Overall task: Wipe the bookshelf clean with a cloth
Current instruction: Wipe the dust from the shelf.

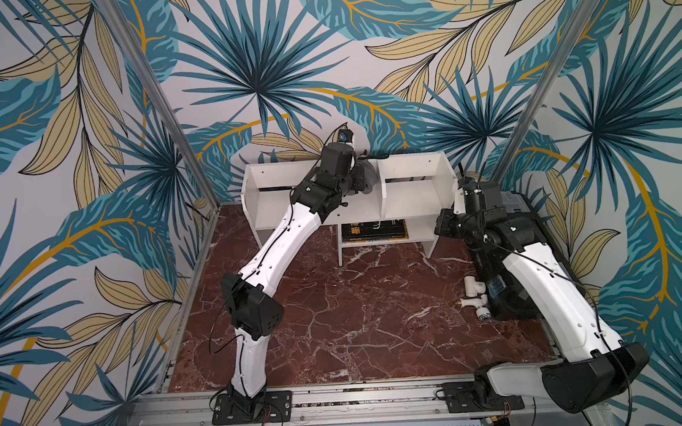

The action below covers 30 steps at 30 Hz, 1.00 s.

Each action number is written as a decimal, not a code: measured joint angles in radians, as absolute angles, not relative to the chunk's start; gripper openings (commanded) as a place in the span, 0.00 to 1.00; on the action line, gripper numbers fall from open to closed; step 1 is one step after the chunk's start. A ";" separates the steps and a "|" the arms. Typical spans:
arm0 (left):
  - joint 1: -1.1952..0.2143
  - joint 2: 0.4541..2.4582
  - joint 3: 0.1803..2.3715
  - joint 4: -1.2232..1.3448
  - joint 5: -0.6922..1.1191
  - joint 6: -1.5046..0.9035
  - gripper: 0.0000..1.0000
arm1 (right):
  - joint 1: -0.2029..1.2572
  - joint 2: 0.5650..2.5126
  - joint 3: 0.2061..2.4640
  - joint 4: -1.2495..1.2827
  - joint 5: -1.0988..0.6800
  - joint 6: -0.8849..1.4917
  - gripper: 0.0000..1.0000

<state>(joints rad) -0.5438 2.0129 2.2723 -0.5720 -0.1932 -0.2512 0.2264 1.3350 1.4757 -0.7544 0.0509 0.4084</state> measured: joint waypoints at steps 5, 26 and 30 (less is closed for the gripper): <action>-0.510 1.992 2.258 -0.569 -0.246 -0.254 0.00 | 0.226 1.335 1.501 -0.757 0.051 0.408 0.00; -0.627 1.821 1.879 -0.595 -0.183 -0.189 0.00 | 0.226 1.337 1.538 -0.772 0.058 0.397 0.00; -0.607 1.858 1.990 -0.624 -0.224 -0.168 0.00 | 0.226 1.368 1.602 -0.802 0.059 0.377 0.00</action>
